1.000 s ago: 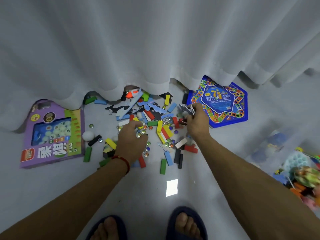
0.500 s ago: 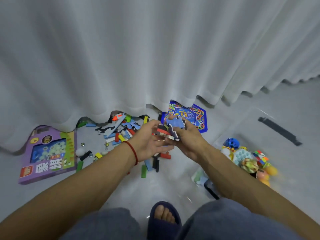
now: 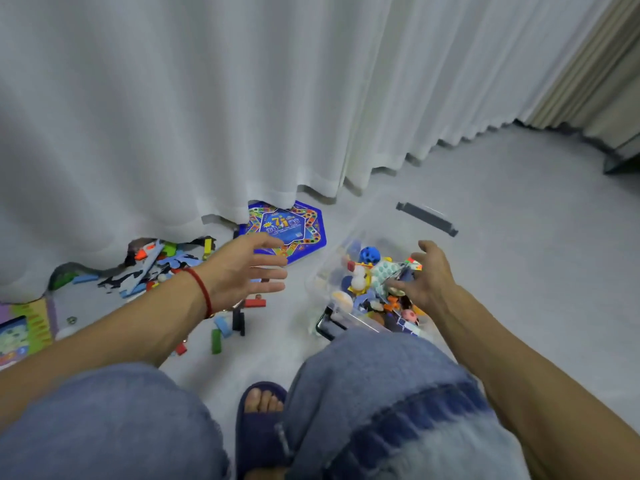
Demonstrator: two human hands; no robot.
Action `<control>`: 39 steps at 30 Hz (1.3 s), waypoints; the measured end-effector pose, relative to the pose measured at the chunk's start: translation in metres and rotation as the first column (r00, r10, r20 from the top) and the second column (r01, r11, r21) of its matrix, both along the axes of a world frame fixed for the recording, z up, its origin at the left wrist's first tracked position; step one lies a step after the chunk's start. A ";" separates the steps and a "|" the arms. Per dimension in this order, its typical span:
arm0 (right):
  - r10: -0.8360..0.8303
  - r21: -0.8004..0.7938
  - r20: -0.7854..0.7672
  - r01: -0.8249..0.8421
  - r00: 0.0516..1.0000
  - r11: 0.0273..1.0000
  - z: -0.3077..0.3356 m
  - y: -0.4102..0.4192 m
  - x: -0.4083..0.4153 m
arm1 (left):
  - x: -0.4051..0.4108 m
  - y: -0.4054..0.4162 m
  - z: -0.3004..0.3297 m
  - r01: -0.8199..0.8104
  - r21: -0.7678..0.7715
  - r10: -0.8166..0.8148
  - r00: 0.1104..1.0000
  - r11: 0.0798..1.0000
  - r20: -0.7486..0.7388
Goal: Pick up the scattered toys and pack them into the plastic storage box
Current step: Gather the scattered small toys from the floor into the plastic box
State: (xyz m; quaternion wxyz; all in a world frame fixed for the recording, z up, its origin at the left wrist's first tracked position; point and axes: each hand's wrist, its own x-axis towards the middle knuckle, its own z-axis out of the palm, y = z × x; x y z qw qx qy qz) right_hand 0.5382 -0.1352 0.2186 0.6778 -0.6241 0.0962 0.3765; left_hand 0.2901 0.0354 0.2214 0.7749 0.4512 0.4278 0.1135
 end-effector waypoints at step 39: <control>0.775 -0.978 0.093 -0.203 -0.625 -0.047 -0.237 0.371 -0.221 | -0.165 0.230 -0.250 0.328 0.640 0.395 0.570 0.695 -0.720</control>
